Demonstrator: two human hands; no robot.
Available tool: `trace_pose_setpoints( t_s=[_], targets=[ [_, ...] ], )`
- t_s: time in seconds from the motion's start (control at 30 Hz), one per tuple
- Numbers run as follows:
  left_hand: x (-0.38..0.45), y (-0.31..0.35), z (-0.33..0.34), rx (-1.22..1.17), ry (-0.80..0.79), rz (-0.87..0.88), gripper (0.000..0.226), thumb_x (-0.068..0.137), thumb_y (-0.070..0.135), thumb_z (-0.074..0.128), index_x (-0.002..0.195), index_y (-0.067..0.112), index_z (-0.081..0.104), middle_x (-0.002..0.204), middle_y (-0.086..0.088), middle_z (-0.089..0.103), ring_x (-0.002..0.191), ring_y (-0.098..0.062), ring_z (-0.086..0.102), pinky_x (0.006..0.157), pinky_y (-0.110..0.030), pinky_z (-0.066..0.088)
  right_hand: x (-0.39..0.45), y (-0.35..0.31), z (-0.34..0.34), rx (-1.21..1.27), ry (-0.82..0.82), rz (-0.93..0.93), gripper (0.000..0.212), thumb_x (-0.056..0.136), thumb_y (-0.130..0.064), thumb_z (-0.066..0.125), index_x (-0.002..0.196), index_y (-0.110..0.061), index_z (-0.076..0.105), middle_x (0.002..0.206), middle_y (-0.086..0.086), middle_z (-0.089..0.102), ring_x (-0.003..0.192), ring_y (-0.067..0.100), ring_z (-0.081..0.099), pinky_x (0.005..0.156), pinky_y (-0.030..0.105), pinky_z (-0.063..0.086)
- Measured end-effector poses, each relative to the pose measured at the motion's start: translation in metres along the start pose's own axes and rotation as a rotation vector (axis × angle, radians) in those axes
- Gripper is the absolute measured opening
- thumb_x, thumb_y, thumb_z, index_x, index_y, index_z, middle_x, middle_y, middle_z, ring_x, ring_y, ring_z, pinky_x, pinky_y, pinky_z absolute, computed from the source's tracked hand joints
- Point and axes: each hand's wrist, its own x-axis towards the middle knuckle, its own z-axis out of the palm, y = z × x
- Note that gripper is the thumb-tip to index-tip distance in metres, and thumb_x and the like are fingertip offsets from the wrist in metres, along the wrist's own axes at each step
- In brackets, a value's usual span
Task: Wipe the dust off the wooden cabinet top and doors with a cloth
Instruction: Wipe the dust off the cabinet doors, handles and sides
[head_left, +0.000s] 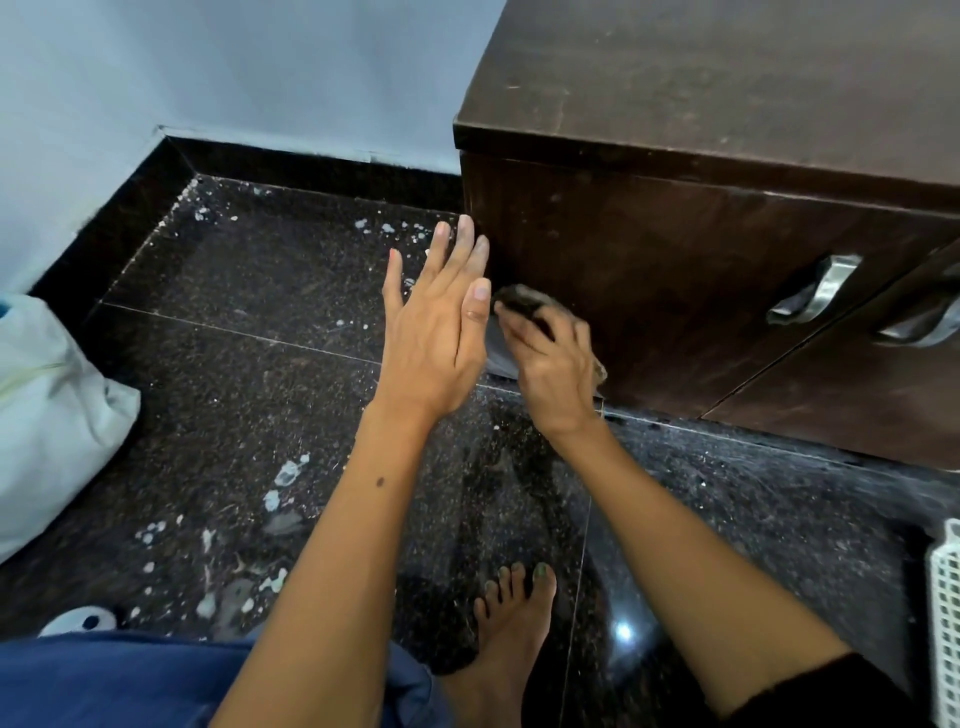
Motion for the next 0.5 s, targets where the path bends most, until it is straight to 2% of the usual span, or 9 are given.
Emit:
trace_pose_setpoints(
  t_s=[0.1,0.13,0.17,0.2,0.23,0.3,0.37,0.43,0.5],
  targets=[
    [0.000,-0.003,-0.002,0.035,0.004,0.014,0.061,0.096,0.040,0.003,0.145,0.015,0.031,0.155,0.002,0.022,0.145,-0.010,0.007,0.118,-0.043,-0.005,-0.016,0.001,0.012,-0.139,-0.526,-0.035,0.036,0.095,-0.019,0.041,0.125,-0.020,0.059,0.129,-0.012,0.057,0.117,0.017,0.047,0.091,0.030,0.032],
    [0.000,-0.005,-0.003,0.045,0.013,0.022,0.061,0.097,0.039,0.004,0.145,0.015,0.032,0.155,0.003,0.023,0.145,-0.011,0.007,0.117,-0.043,-0.005,-0.022,0.004,0.019,-0.157,-0.601,-0.018,0.037,0.098,-0.019,0.035,0.131,-0.019,0.053,0.136,-0.011,0.050,0.123,0.017,0.041,0.095,0.030,0.027],
    [0.000,-0.006,-0.004,0.044,0.024,0.030,0.060,0.097,0.039,0.004,0.145,0.015,0.032,0.155,0.003,0.025,0.145,-0.011,0.008,0.117,-0.042,-0.005,-0.023,0.004,0.020,-0.139,-0.588,0.030,0.036,0.098,-0.018,0.036,0.130,-0.017,0.054,0.138,-0.011,0.049,0.123,0.018,0.040,0.094,0.029,0.025],
    [0.000,-0.007,-0.004,0.034,0.039,0.030,0.059,0.097,0.039,0.005,0.145,0.015,0.033,0.154,0.003,0.026,0.145,-0.011,0.008,0.117,-0.042,-0.005,-0.022,0.001,0.016,-0.104,-0.489,0.059,0.032,0.096,-0.016,0.042,0.122,-0.015,0.061,0.134,-0.010,0.054,0.117,0.018,0.045,0.090,0.027,0.027],
    [-0.001,-0.009,-0.004,0.018,0.057,0.019,0.059,0.098,0.038,0.006,0.145,0.015,0.033,0.154,0.002,0.026,0.145,-0.012,0.009,0.117,-0.042,-0.004,-0.017,-0.005,0.012,-0.072,-0.316,0.067,0.028,0.091,-0.014,0.049,0.111,-0.012,0.068,0.124,-0.008,0.062,0.108,0.018,0.049,0.083,0.027,0.031],
    [-0.002,-0.013,-0.005,-0.032,0.097,-0.033,0.059,0.097,0.037,0.007,0.144,0.014,0.033,0.153,0.002,0.027,0.145,-0.011,0.011,0.118,-0.042,-0.003,-0.001,-0.012,0.006,0.025,0.018,0.056,0.028,0.088,-0.011,0.049,0.101,-0.008,0.073,0.111,-0.004,0.070,0.097,0.018,0.047,0.076,0.028,0.034],
    [-0.002,-0.017,-0.005,-0.075,0.124,-0.099,0.058,0.098,0.037,0.007,0.144,0.014,0.033,0.153,0.001,0.028,0.145,-0.011,0.011,0.118,-0.042,-0.003,0.015,-0.012,0.005,0.060,0.173,-0.004,0.030,0.090,-0.009,0.045,0.103,-0.006,0.072,0.111,-0.003,0.070,0.096,0.019,0.044,0.076,0.030,0.034],
    [-0.001,-0.020,-0.006,-0.096,0.131,-0.150,0.054,0.099,0.033,0.009,0.144,0.014,0.034,0.153,0.001,0.029,0.145,-0.011,0.011,0.118,-0.043,-0.003,0.021,-0.013,0.007,0.026,0.160,-0.049,0.024,0.088,-0.010,0.053,0.102,-0.009,0.073,0.111,-0.006,0.070,0.095,0.018,0.045,0.075,0.031,0.034],
    [0.000,-0.020,-0.006,-0.118,0.127,-0.177,0.054,0.099,0.032,0.011,0.144,0.015,0.033,0.153,0.002,0.028,0.145,-0.010,0.010,0.118,-0.042,-0.004,0.012,-0.011,0.011,-0.080,-0.056,-0.116,0.017,0.081,-0.016,0.068,0.096,-0.016,0.076,0.109,-0.012,0.070,0.097,0.016,0.051,0.076,0.029,0.039]
  ],
)
